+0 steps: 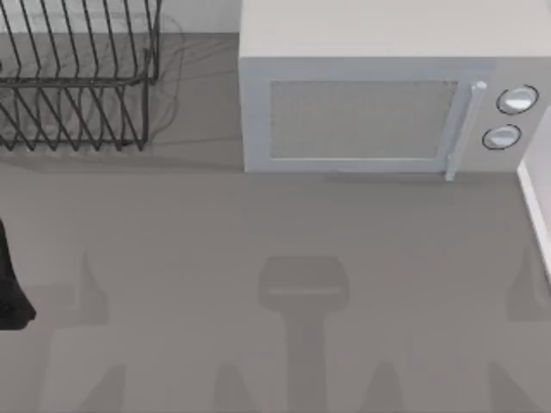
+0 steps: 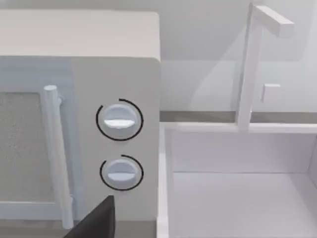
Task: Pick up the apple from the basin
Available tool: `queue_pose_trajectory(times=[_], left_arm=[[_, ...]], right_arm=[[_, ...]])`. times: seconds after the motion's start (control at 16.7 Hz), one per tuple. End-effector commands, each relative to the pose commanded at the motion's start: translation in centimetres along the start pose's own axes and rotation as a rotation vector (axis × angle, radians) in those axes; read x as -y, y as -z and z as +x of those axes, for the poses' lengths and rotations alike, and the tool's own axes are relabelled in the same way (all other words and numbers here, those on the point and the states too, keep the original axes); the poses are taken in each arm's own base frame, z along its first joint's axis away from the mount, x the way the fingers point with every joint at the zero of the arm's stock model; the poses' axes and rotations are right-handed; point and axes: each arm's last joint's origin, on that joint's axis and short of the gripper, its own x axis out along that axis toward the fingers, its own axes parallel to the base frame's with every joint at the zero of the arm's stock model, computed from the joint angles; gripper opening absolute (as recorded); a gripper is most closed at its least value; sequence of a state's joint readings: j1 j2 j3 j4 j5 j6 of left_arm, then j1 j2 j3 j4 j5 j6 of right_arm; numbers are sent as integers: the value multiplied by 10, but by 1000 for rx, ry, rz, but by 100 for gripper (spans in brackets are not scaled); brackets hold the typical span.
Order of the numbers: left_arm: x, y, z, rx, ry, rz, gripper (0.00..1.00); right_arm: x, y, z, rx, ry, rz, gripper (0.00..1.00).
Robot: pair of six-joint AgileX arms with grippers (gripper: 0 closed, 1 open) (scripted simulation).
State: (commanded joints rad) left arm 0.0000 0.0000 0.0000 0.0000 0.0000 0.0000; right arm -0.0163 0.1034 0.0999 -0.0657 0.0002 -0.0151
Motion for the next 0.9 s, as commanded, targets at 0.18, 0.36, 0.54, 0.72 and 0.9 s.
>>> queue_pose_trajectory(times=[0.18,0.36,0.54,0.72,0.9], left_arm=[[0,0,0,0,0,0,100],[0,0,0,0,0,0,100],[0,0,0,0,0,0,100],[0,0,0,0,0,0,100],[0,0,0,0,0,0,100]], right_arm=[[3,-32,7,-128,23,-22,100],[9,-69,30,-315,47,-45,100],[19,-100,75,-542,63,-62,100],[35,-112,136,-784,66,-66,100],[56,-101,202,-1018,55,-58,100]])
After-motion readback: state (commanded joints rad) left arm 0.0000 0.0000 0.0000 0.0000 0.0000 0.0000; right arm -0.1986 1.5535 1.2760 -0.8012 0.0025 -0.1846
